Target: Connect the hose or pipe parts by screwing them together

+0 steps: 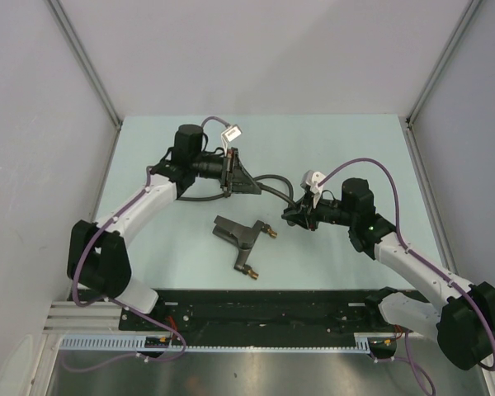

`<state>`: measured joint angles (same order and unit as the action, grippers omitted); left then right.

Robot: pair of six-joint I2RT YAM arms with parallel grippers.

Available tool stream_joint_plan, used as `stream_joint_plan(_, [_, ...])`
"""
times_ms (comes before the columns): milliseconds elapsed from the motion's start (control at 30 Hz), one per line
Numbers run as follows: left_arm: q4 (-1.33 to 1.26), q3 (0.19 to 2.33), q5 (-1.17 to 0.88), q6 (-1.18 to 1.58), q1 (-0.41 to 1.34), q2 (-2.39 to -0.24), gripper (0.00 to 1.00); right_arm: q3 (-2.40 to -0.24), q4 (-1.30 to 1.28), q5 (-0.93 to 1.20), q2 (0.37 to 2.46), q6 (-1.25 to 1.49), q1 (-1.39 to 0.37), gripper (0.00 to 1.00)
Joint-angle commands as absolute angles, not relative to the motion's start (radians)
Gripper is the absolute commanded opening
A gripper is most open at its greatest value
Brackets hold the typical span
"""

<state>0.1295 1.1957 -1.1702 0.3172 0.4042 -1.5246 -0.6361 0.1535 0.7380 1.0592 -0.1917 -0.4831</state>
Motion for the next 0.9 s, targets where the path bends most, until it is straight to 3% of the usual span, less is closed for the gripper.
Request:
stream_joint_plan(0, [0.081,1.190,-1.232,0.330,0.413,-1.471,0.39,-0.638,0.207,0.738,1.051,-0.181,-0.486,0.00])
stream_joint_plan(233, [0.072,1.189,-1.244,0.331,0.411,-1.482,0.31,-0.638,0.201,0.733,1.058,-0.184,-0.486,0.00])
stream_joint_plan(333, [0.071,1.186,-1.246,0.330,0.411,-1.474,0.02,-0.638,0.199,0.721,1.062,-0.183,-0.485,0.00])
stream_joint_plan(367, [0.072,1.183,-1.220,0.331,0.411,-1.464,0.00,-0.638,0.199,0.716,1.062,-0.180,-0.483,0.00])
stream_joint_plan(667, [0.069,1.141,-1.083,0.362,0.394,-1.440,0.00,-0.638,0.203,0.627,1.043,-0.167,-0.480,0.02])
stream_joint_plan(767, [0.069,1.131,-1.054,0.370,0.396,-1.434,0.00,-0.638,0.216,0.621,1.035,-0.164,-0.485,0.12])
stream_joint_plan(800, [0.069,1.131,-1.054,0.371,0.397,-1.431,0.00,-0.638,0.231,0.629,1.037,-0.163,-0.486,0.23])
stream_joint_plan(867, [0.069,1.131,-1.054,0.374,0.408,-1.425,0.00,-0.638,0.247,0.644,1.037,-0.170,-0.494,0.31])
